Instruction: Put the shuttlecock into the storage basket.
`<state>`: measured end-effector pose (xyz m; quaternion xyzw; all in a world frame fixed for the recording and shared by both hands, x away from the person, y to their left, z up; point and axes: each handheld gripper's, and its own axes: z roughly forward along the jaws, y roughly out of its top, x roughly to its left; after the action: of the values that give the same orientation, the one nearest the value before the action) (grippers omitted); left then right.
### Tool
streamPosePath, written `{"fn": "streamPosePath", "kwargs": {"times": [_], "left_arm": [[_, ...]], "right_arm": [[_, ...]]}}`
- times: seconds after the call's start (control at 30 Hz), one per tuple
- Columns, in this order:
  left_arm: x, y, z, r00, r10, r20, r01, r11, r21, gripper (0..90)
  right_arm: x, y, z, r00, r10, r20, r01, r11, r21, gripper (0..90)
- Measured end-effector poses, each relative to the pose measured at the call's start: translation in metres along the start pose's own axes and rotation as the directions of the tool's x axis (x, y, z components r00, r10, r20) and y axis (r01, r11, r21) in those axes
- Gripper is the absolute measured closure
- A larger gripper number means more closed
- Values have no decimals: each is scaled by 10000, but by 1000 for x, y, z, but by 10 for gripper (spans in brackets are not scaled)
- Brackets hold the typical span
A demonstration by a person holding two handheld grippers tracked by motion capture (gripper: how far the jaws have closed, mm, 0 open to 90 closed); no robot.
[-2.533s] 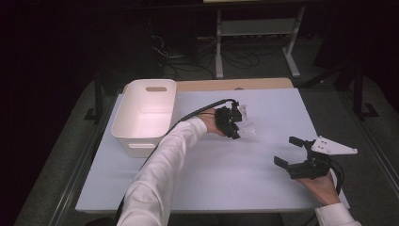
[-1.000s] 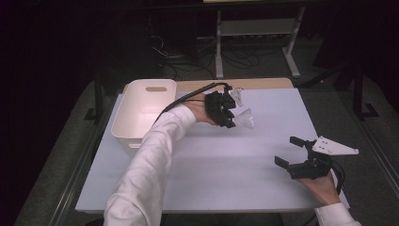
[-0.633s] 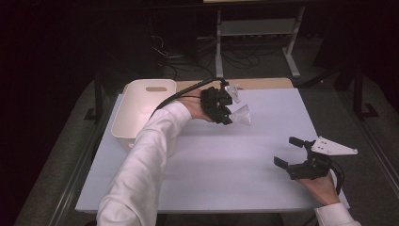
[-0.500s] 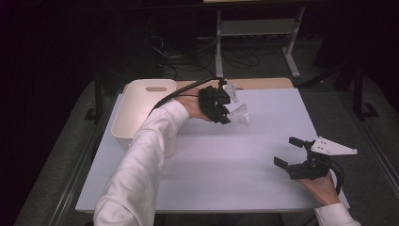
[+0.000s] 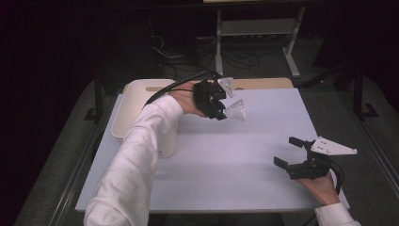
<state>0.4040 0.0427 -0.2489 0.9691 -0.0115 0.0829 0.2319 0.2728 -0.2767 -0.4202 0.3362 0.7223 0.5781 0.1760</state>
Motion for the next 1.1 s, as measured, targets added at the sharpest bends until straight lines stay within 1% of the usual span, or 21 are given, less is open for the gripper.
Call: {"fn": "streamPosePath", "kwargs": {"times": [0.03,0.1,0.13,0.23,0.27,0.33,0.37,0.43,0.47,0.5,0.53,0.57,0.7,0.73,0.83,0.9,0.93,1.03,1.1], "left_arm": [[1,0,-2,10000,53,7,-53,10000,81,645],[0,-1,-4,10000,14,-27,-13,10000,83,645],[1,-2,-6,9999,104,-27,-103,9998,190,645],[0,-3,-9,9999,105,-54,-104,9997,205,645],[0,-4,-10,10000,41,-66,-40,9999,159,645],[-1,-6,-13,9999,38,-120,-36,9998,192,645],[-1,-7,-14,9999,-38,-167,41,9999,126,645],[-2,-9,-17,9998,117,-179,-112,9994,331,645],[-2,-10,-19,9997,40,-226,-34,9996,273,645],[-2,-12,-20,9997,88,-230,-81,9995,319,645],[-3,-13,-22,9996,42,-280,-34,9996,289,645],[-3,-14,-23,9995,-71,-299,77,9998,203,645],[-3,-15,-29,9990,-16,-456,22,9999,115,644],[-4,-16,-30,9989,-71,-460,74,9999,71,644],[-4,-18,-34,9986,-90,-516,94,9999,72,644],[-4,-20,-36,9986,-155,-507,163,9997,155,644],[-4,-21,-37,9985,-114,-534,127,9996,236,644],[-4,-24,-42,9980,-148,-609,158,9997,169,643],[-5,-26,-44,9981,-227,-576,238,9996,176,643]], "right_arm": [[0,0,0,10000,-8,7,8,10000,-2,0],[0,0,0,10000,-17,6,17,10000,-2,0],[0,0,0,10000,0,5,0,10000,3,0],[0,0,0,10000,20,6,-20,10000,22,0],[0,0,0,10000,7,4,-7,10000,21,0],[0,0,0,10000,17,1,-17,10000,34,0],[0,0,0,10000,12,4,-12,10000,33,0],[0,0,0,10000,10,8,-10,10000,31,0],[0,0,0,10000,19,3,-19,10000,35,0],[0,0,0,10000,14,7,-14,10000,32,0],[0,0,0,10000,14,9,-14,10000,38,0],[0,0,1,10000,1,11,-1,10000,66,0],[1,0,1,10000,18,5,-18,10000,63,0],[1,0,1,10000,-1,7,1,10000,51,0],[1,0,1,10000,12,14,-12,10000,61,0],[1,0,1,10000,2,17,-2,10000,66,0],[1,0,1,10000,6,15,-6,10000,67,0],[0,0,1,10000,-20,25,20,10000,83,0],[0,-1,1,10000,-44,27,44,10000,81,0]]}}
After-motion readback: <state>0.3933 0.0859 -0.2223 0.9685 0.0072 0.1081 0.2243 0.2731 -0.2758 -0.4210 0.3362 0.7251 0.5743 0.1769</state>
